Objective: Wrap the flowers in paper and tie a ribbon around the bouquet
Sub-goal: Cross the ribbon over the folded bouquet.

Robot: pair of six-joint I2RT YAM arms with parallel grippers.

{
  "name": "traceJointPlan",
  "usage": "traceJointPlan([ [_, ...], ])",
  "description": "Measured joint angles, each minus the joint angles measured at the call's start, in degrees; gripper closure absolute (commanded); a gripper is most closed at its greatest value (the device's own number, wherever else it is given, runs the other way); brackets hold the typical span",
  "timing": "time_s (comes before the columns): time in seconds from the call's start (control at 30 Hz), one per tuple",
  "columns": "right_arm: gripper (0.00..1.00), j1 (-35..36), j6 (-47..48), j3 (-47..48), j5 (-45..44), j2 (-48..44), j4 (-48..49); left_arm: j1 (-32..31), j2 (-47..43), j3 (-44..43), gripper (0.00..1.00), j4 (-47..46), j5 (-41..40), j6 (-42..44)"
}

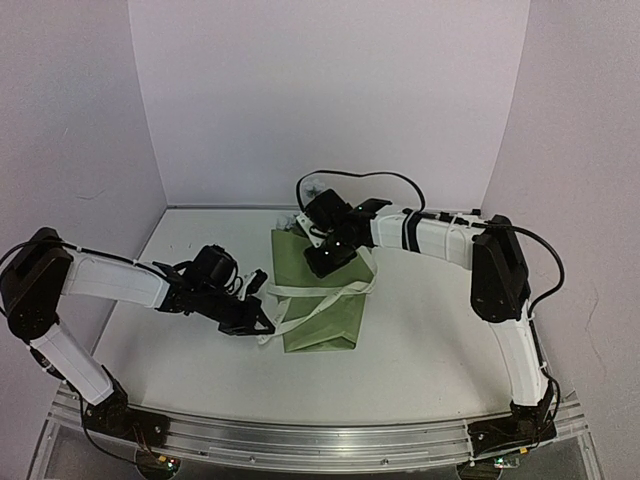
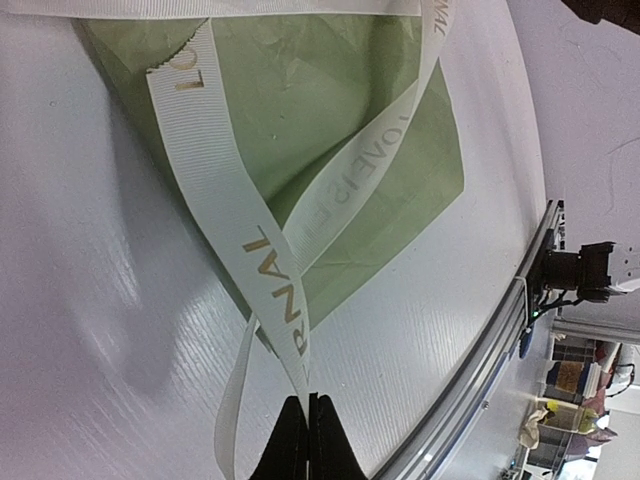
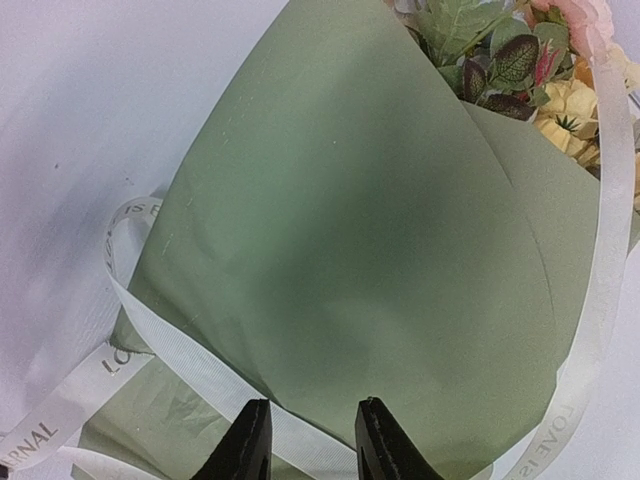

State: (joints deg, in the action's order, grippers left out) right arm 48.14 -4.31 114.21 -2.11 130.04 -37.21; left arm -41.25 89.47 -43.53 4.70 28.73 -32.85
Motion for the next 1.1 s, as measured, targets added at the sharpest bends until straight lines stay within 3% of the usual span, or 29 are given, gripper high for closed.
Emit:
traceJointPlan([
  [0.57,0.66,0.0,-0.3,-0.6,0.0,-0.3,0.2,0.2,7.1,-5.8,1.00,-3.4,-2.2,1.5],
  [1.1,0.64,0.0,-0.5,-1.8,1.6,-0.3,0.3,7.4,4.9,5.2,1.00,-21.9,6.2,-7.2],
])
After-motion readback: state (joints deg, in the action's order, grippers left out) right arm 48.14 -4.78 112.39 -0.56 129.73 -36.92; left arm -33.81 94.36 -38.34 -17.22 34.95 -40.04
